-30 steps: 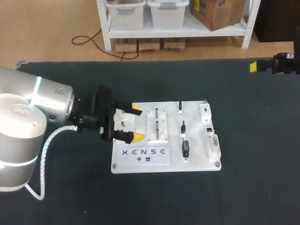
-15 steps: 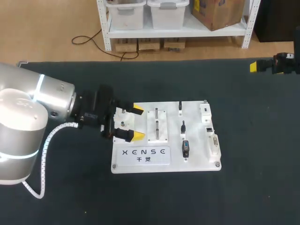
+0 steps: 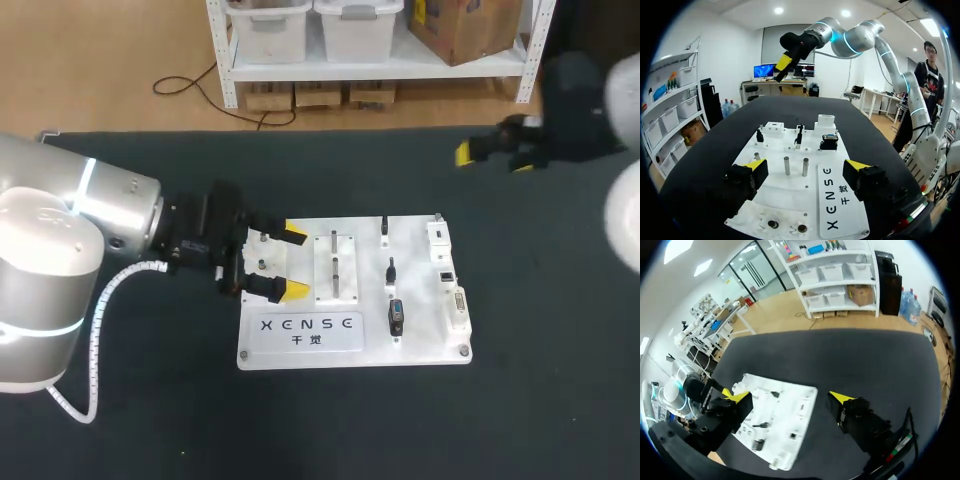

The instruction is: Insert the Ethernet cable into its matching sockets.

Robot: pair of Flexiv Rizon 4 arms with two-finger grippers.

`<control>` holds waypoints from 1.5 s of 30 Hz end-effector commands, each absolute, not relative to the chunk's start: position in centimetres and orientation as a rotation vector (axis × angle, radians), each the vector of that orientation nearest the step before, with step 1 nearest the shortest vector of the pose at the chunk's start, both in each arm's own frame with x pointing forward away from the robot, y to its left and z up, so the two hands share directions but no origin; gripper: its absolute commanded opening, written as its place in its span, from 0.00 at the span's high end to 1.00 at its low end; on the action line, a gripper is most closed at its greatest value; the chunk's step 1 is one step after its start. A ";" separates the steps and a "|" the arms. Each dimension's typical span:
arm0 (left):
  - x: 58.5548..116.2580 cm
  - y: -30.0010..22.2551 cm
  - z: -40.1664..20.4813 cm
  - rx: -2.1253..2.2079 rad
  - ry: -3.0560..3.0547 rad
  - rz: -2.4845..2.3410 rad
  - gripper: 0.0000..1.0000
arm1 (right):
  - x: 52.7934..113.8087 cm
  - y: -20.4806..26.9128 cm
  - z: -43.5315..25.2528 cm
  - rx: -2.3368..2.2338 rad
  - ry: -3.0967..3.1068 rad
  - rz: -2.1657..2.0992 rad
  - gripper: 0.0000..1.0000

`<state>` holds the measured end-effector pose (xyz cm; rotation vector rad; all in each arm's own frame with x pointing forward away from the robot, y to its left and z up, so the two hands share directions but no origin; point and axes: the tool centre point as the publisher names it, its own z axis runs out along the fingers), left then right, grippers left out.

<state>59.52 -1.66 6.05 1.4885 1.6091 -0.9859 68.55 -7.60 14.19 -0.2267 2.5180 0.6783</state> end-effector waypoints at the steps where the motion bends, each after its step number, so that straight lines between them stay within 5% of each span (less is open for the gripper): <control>1: 59.5 -1.6 5.9 1.486 1.604 -0.987 0.00 | 67.9 -3.9 14.1 -0.085 2.618 0.307 0.00; 19: 59.5 -1.6 5.9 1.486 1.604 -0.987 0.00 | 65.8 2.8 8.0 0.069 2.883 0.079 0.00; 45: 59.5 -1.6 5.9 1.486 1.604 -0.987 0.00 | 60.1 2.5 2.8 -0.025 3.019 -0.032 0.00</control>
